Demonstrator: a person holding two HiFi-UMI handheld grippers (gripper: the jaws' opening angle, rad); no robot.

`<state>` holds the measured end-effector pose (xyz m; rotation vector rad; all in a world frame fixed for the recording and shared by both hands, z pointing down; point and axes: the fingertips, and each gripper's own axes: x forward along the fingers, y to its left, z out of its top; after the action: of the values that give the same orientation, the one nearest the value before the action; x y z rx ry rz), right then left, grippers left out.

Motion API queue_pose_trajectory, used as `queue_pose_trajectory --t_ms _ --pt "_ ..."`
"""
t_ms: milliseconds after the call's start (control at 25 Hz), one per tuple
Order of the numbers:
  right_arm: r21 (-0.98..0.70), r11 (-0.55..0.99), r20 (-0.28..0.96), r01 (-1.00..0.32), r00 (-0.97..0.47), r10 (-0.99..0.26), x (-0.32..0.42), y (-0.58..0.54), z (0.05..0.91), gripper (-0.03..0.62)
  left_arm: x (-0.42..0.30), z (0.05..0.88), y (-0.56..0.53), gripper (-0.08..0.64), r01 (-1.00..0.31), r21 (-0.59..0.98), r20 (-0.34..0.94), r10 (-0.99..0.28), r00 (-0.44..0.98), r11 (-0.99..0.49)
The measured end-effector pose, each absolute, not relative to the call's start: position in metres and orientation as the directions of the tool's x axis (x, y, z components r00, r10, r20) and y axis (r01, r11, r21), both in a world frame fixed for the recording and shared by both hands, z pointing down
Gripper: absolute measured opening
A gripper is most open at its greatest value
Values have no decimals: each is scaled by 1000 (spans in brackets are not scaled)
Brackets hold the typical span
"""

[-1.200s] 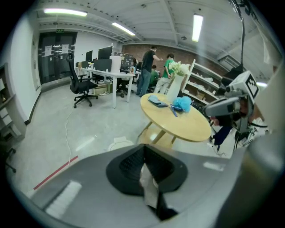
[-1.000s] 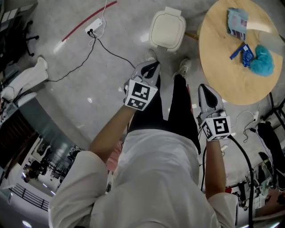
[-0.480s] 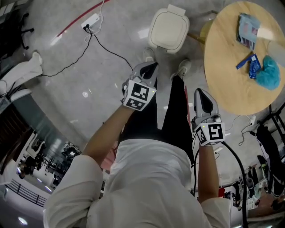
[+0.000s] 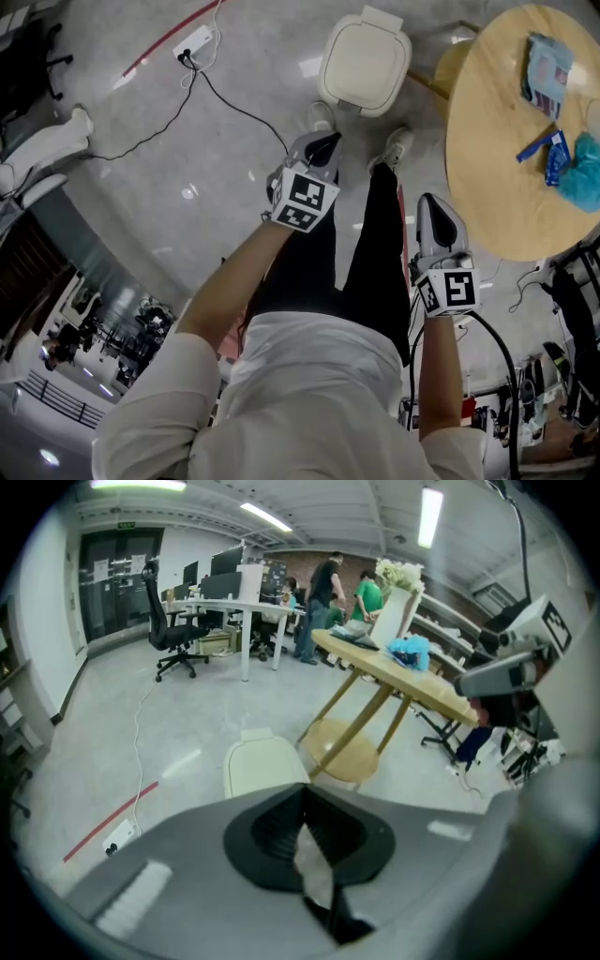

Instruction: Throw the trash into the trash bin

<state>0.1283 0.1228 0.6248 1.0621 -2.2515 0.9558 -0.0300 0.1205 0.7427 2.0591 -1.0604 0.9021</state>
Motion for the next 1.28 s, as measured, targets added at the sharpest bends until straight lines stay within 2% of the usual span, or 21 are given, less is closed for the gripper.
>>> queue_pose_trajectory --t_ms 480,1280 --pt "-416 442 656 -795 -598 -461 120 127 660 0 -20 810 122 5 -854 225 824 -376 424 -470" --pt "-401 459 660 -793 -597 -455 113 125 703 0 -17 868 122 5 -845 225 849 -328 414 -485"
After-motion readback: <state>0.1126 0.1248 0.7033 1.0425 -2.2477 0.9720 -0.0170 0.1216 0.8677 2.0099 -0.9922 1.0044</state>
